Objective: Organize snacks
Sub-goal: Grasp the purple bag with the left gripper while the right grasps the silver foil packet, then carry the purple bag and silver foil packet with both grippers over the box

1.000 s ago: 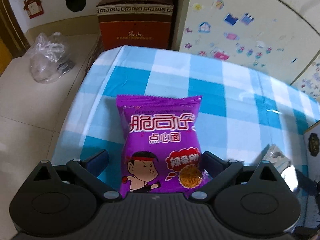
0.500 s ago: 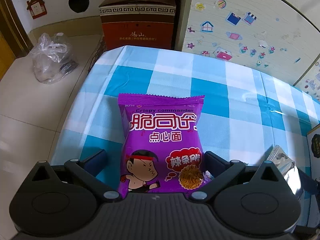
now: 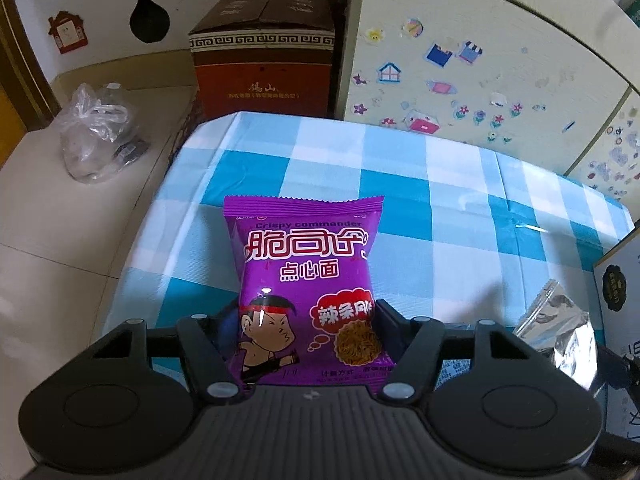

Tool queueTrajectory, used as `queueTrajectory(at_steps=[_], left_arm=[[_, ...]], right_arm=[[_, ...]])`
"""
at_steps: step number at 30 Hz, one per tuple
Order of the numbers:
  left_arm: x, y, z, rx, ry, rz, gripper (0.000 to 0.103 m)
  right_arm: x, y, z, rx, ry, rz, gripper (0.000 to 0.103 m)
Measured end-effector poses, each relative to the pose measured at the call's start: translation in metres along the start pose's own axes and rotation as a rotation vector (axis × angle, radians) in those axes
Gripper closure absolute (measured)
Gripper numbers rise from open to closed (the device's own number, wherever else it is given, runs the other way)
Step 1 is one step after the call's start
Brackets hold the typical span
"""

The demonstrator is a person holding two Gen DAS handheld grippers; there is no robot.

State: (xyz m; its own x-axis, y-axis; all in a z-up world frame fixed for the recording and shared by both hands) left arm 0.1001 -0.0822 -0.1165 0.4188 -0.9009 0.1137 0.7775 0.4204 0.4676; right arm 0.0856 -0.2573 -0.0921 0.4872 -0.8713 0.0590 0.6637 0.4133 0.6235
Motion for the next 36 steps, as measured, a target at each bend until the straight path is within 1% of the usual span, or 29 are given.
queueTrajectory(at_steps=[5,11,18,23,29,36], left_arm=[[0.001,0.005,0.015,0.03,-0.007,-0.003,0.031],[0.003,0.007,0.035,0.061,-0.023,-0.009,0.031],[0.002,0.008,0.053,0.071,-0.049,0.005,0.031],[0.001,0.01,0.065,0.09,-0.067,0.011,0.031],[0.002,0.013,0.08,0.129,-0.069,0.0,0.031],[0.004,0.009,0.09,0.151,-0.073,0.007,0.031]], right_arm=[[-0.003,0.005,0.013,0.009,-0.003,-0.003,0.041],[-0.012,0.014,0.035,0.037,0.014,-0.005,0.041],[-0.021,0.019,0.06,0.054,0.029,0.016,0.041],[-0.016,0.019,0.081,0.062,0.038,-0.008,0.041],[-0.012,0.018,0.116,0.097,0.051,-0.032,0.041],[0.0,0.01,0.14,0.122,0.039,-0.068,0.041]])
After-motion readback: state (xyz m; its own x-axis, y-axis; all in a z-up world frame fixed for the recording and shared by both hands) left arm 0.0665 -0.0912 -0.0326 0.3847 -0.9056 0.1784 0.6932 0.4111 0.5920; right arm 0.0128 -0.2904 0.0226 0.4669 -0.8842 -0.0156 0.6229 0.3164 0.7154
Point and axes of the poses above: each gripper's, at about its wrist camera, not at the fingertips, and z roughly against the way its jaws point, x to its right, y to its top, the point moved 10 cm from there along -z, roughly the way its jaws point, and after that the axes turned 10 degrees about z, right-handed, at the moved point
